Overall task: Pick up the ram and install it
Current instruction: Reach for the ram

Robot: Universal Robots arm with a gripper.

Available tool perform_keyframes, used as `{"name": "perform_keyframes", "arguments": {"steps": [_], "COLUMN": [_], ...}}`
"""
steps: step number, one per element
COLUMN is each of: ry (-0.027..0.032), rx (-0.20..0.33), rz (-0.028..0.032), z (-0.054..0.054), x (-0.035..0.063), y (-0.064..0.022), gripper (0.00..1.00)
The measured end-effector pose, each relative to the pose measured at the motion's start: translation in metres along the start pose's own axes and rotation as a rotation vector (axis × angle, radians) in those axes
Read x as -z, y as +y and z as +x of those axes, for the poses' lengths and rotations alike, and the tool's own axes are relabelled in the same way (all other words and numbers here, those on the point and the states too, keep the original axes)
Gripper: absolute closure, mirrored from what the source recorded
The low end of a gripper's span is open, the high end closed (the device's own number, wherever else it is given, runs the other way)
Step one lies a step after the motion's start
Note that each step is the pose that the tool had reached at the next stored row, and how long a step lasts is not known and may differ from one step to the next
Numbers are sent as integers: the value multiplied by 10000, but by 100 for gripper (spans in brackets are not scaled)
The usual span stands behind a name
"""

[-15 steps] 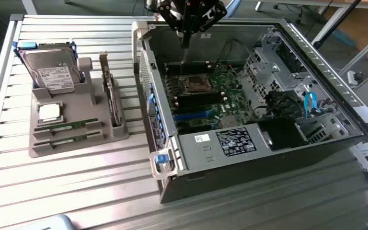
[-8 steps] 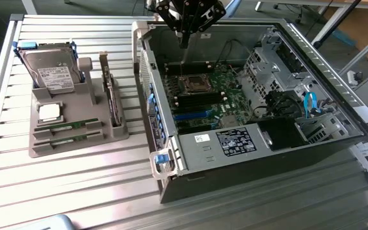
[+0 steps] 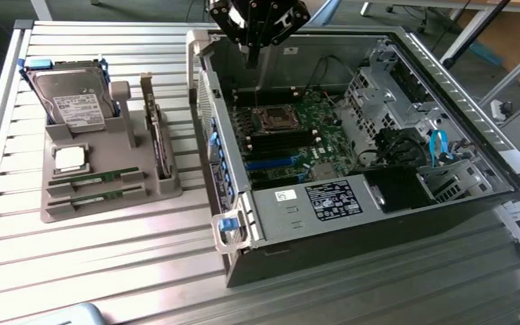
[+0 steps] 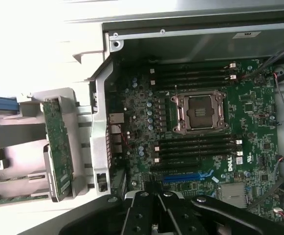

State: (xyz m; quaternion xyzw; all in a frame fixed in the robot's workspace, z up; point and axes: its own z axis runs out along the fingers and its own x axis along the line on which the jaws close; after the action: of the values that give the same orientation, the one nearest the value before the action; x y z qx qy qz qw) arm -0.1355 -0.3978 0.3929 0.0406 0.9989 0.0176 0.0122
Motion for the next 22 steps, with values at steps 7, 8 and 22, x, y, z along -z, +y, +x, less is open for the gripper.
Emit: {"name": "perform_keyframes", "arguments": {"steps": [7,8,22], "ry": [1,0,1], "rx": [0,0,1], "rz": [1,0,1], "z": [136,151,253], "x": [4,4,7], "y": [-11,-12,-21], "gripper": [90,90,90]}}
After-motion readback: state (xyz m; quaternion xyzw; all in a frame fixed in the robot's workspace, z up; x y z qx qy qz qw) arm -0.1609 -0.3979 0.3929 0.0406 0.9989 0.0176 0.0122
